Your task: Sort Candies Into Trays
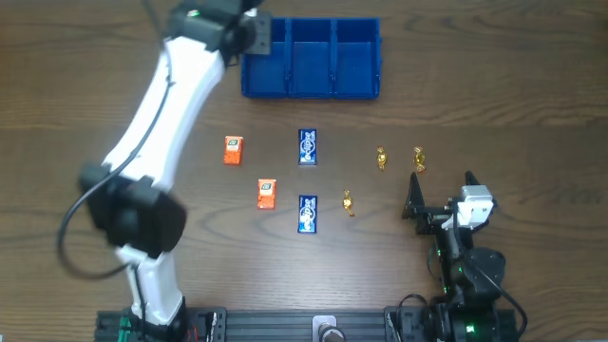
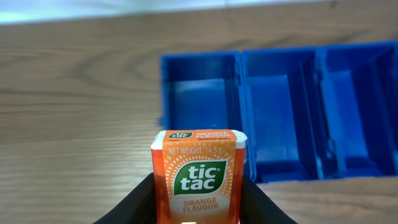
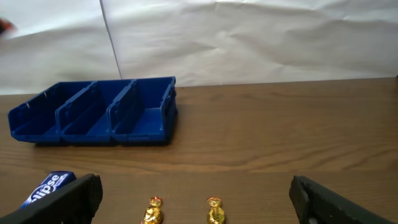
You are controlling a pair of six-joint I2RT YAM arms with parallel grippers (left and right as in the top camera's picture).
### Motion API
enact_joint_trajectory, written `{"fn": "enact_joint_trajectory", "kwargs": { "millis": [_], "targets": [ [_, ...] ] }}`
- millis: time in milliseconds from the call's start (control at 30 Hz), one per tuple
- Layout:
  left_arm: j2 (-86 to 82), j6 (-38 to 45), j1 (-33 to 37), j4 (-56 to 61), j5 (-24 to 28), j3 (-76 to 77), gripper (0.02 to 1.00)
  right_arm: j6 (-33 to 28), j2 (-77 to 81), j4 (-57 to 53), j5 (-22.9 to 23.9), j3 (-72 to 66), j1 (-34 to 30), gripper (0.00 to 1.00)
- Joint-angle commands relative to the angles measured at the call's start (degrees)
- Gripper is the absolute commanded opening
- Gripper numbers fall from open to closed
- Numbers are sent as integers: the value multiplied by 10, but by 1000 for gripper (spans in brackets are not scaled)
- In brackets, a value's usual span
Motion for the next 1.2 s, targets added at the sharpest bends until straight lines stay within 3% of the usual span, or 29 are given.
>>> {"fn": "enact_joint_trajectory", "kwargs": {
  "millis": [33, 467, 533, 567, 633, 833, 1200],
  "targets": [
    [60, -27, 1, 16, 16, 36, 360, -7, -4, -2, -5, -2, -2, 998],
    [75, -30, 2, 20, 16, 35, 380, -7, -4, -2, -5, -2, -2, 998],
    [80, -30, 4, 26, 14, 35, 487, -7, -4, -2, -5, -2, -2, 998],
    [80, -30, 5, 27, 14, 35, 636, -7, -4, -2, -5, -2, -2, 998],
    [77, -30, 6, 30, 13, 35, 776, -7, -4, -2, -5, -2, -2, 998],
    [-2, -30, 3, 29, -8, 14, 816, -7, -4, -2, -5, -2, -2, 998],
    [-321, -90, -3, 137, -5, -448, 869, -7, -4, -2, -5, -2, -2, 998]
  ]
}}
